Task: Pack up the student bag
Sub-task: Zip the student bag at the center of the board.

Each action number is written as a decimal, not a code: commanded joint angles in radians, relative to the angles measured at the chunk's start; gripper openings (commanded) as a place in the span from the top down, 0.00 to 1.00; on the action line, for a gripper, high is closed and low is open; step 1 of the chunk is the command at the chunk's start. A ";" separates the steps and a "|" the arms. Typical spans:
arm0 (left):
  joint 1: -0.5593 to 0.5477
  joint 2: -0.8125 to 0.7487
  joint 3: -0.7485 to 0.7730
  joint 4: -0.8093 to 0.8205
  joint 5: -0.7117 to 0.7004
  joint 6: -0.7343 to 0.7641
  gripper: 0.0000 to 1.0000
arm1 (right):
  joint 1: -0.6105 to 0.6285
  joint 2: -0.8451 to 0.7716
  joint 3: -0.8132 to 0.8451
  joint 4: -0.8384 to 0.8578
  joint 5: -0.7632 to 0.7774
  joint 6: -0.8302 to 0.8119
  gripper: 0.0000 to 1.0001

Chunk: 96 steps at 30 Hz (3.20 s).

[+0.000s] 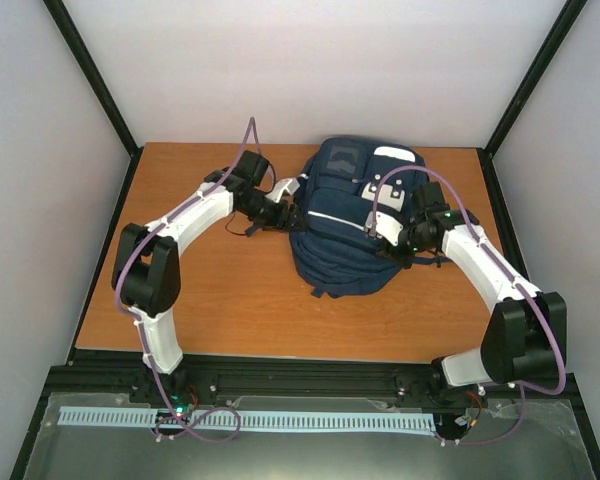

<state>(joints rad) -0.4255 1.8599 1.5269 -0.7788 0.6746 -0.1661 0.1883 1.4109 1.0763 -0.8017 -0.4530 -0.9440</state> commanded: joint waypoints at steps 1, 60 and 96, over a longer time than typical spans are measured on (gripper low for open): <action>0.004 0.027 0.052 0.022 0.061 0.006 0.42 | 0.023 -0.021 -0.034 -0.063 0.031 -0.056 0.70; -0.104 0.144 0.095 -0.055 -0.160 0.253 0.83 | 0.034 0.283 0.284 -0.011 -0.110 0.297 0.74; -0.220 0.233 0.142 -0.023 -0.501 0.133 0.56 | 0.034 0.264 0.209 0.037 -0.072 0.353 0.75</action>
<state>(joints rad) -0.5980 2.0453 1.6035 -0.8341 0.3447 -0.0071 0.2188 1.7084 1.2945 -0.7719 -0.5308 -0.6006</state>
